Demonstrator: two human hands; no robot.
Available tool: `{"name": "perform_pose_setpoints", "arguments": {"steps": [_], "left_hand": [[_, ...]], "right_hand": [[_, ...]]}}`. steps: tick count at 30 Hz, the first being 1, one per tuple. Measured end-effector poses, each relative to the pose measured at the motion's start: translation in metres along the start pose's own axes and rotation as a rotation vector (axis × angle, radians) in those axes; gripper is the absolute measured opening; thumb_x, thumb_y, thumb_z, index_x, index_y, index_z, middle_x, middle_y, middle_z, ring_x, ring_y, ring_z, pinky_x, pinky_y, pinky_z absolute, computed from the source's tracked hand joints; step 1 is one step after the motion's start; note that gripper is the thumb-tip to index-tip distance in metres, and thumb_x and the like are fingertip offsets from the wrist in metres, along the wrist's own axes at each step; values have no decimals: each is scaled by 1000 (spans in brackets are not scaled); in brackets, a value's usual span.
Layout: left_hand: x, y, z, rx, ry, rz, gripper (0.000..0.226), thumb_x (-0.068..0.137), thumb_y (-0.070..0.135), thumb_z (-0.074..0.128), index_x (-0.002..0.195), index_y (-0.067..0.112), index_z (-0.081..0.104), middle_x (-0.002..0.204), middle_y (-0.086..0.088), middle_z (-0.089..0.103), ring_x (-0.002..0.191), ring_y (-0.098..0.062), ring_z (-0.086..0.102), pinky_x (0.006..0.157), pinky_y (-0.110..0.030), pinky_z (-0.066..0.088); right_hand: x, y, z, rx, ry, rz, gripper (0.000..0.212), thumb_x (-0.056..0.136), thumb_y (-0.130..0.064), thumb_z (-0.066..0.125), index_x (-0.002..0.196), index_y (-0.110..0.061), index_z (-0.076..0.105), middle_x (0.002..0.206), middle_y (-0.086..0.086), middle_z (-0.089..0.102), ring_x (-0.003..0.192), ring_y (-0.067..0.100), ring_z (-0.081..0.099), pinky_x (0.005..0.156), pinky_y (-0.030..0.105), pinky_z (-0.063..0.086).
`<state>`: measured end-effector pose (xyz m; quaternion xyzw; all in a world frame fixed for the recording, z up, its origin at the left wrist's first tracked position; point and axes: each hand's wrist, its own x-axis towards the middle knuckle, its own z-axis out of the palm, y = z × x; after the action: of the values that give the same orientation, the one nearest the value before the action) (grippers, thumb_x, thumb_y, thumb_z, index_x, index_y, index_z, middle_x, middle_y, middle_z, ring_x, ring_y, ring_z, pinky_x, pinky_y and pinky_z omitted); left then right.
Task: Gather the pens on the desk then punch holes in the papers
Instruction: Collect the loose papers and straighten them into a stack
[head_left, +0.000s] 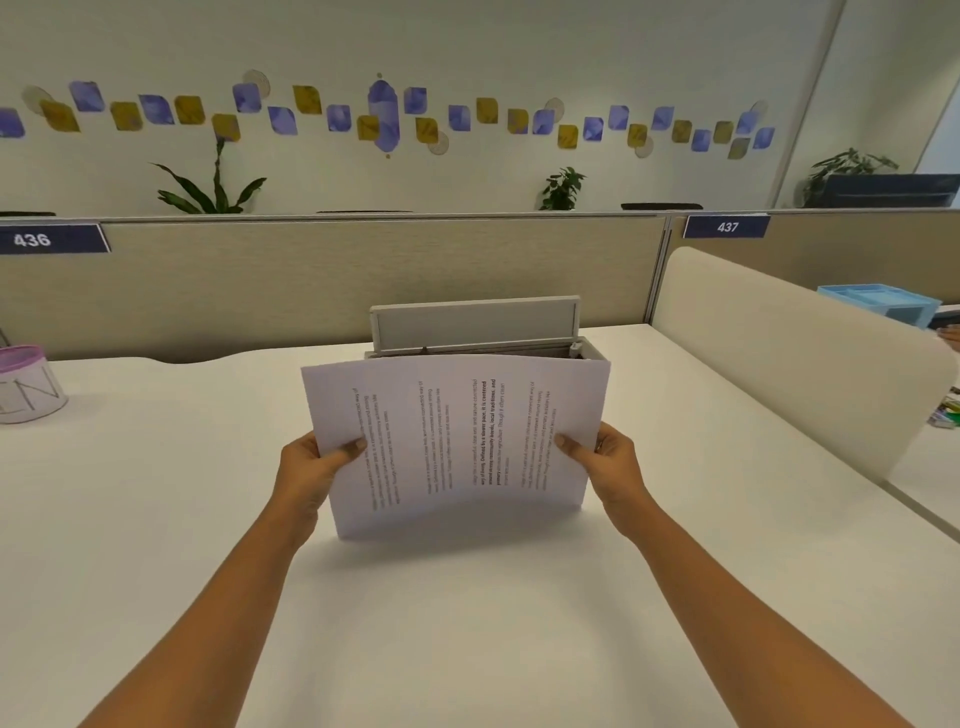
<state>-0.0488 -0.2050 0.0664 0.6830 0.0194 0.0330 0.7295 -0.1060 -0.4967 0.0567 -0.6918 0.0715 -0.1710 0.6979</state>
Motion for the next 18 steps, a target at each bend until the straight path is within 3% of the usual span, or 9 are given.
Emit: {"name": "perform_pose_setpoints", "arguments": {"steps": [8,13,18], "left_hand": [[5,15,3,21,-16,124,12,83,10,64,93,18,63,90,-3,67,76,-22,64,63,-30,49],[0,-2,3,23,-43,45,20,82,8,65,102,11,62,100,-9,66,87,-28,62,76,-37,48],[-2,-7,3,42,-23,55,15,85,9,62,99,14,62,99,-8,66,85,-29,62,76,-37,48]], "right_hand": [[6,-13,1,-14,26,-26,20,86,-12,61,107,-13,62,102,6,67,89,31,64,79,40,56],[-3,4,2,-13,45,37,32,85,-11,64,116,-8,60,114,13,65,103,36,61,92,50,51],[-3,3,4,-13,41,30,29,84,-9,64,113,-8,61,114,15,66,101,34,62,91,48,52]]}}
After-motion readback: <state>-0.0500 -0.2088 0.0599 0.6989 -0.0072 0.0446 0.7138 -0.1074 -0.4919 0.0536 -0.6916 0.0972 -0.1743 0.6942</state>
